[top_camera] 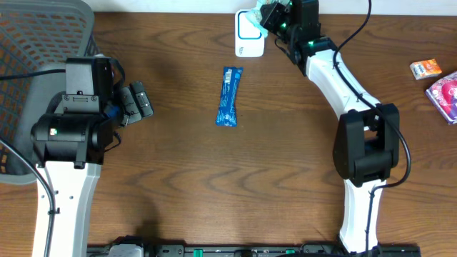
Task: Scan the item barcode
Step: 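Lift the tissue pack and hold it up to the scanner, then carry the tissue pack far right and set it down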
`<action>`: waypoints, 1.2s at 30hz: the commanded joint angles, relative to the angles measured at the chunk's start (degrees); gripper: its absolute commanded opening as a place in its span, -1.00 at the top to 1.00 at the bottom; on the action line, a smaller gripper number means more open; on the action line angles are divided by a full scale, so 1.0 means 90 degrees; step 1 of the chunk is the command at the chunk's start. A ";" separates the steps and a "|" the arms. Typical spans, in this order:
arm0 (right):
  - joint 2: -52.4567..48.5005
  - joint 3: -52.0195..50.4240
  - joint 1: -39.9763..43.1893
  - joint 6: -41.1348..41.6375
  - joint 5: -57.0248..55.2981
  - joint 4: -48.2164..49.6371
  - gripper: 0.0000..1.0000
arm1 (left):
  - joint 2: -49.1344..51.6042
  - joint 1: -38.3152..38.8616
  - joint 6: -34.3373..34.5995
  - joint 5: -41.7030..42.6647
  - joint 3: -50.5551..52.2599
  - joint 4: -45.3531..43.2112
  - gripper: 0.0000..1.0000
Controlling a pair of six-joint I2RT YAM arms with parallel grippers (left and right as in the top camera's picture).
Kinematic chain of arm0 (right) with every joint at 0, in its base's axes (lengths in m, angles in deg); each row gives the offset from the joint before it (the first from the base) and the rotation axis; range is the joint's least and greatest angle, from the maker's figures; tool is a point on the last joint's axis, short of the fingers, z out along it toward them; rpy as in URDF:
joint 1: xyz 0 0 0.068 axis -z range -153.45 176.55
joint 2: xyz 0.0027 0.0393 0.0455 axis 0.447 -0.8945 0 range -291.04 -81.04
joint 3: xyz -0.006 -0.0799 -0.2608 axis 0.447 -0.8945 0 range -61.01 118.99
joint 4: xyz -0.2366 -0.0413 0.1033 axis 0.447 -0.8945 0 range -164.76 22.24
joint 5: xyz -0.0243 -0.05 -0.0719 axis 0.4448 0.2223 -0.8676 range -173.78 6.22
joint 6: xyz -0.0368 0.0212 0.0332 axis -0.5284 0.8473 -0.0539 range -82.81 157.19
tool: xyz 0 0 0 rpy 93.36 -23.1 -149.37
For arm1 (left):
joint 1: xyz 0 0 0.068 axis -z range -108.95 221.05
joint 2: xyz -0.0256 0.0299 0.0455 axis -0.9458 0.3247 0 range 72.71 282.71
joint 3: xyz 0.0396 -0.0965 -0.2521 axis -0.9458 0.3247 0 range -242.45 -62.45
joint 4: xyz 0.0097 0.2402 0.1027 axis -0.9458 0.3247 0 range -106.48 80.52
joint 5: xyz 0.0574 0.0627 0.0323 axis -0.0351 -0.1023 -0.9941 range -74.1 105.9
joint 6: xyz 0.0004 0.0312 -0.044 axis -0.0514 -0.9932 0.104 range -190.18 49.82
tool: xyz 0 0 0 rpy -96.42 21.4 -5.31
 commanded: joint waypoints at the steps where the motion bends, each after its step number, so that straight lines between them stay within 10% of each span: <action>1: -0.0512 0.0461 -0.0104 0.0185 0.0056 -0.0022 0.98 | 0.0017 -0.0022 -0.0085 -0.0058 -0.0068 0.0024 -0.96; 19: -0.0578 0.1613 0.0245 -0.1049 -0.0187 -0.1732 0.98 | 0.0017 -0.0022 -0.0085 -0.0058 -0.0068 0.0024 -0.96; 36: 0.0362 0.1848 0.3507 -0.3084 -0.2242 -0.5510 0.98 | 0.0017 -0.0022 -0.0085 -0.0058 -0.0068 0.0024 -0.95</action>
